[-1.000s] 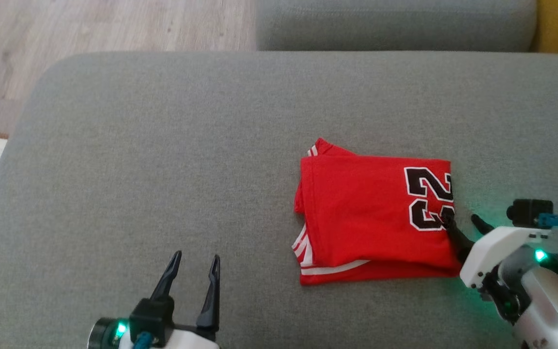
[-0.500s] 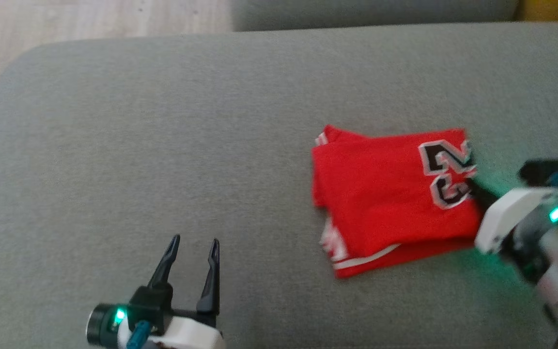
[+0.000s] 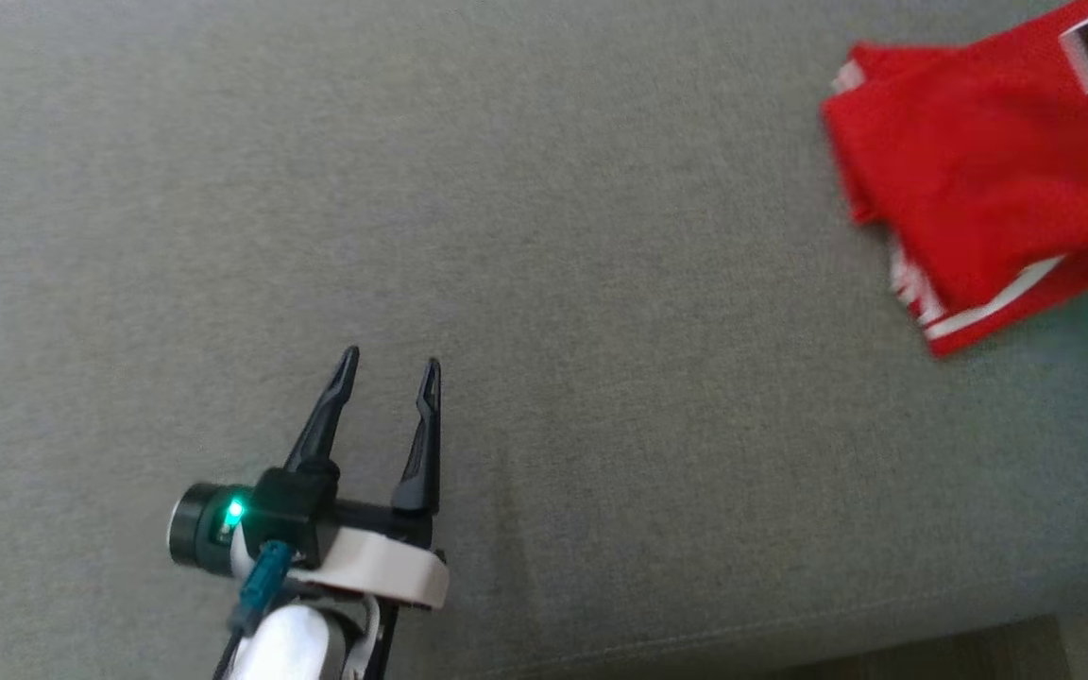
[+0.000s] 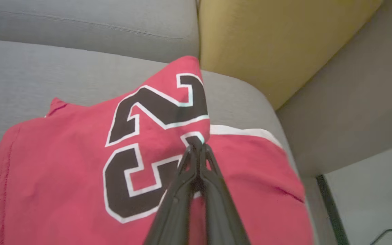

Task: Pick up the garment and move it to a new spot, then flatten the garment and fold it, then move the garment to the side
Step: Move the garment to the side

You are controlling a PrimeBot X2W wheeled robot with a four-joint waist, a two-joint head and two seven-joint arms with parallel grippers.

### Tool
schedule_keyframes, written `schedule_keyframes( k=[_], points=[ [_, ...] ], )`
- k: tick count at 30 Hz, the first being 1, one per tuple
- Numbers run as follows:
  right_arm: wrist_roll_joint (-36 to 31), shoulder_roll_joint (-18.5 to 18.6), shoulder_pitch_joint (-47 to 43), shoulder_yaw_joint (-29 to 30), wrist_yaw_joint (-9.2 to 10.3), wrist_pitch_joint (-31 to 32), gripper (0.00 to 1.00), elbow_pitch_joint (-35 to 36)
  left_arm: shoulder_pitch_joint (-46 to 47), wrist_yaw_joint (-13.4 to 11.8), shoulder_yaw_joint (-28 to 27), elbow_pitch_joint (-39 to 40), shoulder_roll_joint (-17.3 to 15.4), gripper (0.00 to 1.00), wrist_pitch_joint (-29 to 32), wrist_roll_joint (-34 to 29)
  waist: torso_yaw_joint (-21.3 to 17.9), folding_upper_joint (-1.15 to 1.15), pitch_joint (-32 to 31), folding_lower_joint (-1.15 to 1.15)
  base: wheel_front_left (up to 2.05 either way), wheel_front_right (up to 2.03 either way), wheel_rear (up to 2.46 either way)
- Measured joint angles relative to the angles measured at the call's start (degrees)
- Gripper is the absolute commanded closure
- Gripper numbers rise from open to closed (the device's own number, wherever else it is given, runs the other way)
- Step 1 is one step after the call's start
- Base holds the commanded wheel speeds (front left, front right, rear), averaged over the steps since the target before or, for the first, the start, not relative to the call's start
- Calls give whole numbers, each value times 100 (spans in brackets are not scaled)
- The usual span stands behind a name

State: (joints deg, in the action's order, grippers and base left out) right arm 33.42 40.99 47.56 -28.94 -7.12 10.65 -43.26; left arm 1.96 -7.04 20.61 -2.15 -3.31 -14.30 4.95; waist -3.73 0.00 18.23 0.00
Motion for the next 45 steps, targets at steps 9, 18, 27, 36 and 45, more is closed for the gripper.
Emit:
schedule_keyframes(
  k=[9, 18, 27, 36, 45],
  points=[
    [-389, 833, 374, 485, 0, 180, 100, 36, 399, 20, 77, 29, 1, 0, 0, -33, -209, 0, 537, 0, 0, 0, 0],
    [-1191, 354, 437, 1238, 0, -37, 0, -427, 537, 93, 81, -90, 3, 0, 0, -33, -119, 0, 442, 0, 0, 0, 0],
    [-1327, -886, -804, 1367, 0, -364, 0, -163, 20, 25, 49, -207, 7, 0, 0, 36, 29, 0, -430, 0, 0, 0, 0],
    [-1055, -2196, -2603, 1365, 0, -1116, 0, 330, -868, -60, -225, -328, -11, 0, 0, 66, 225, 0, -1638, 0, 0, 0, 0],
    [-1132, -2998, -3799, 1370, 1, -2258, 0, 693, -1317, -63, -590, -312, -22, 0, 0, 92, 395, 0, -2384, 0, 0, 0, 0]
  ],
)
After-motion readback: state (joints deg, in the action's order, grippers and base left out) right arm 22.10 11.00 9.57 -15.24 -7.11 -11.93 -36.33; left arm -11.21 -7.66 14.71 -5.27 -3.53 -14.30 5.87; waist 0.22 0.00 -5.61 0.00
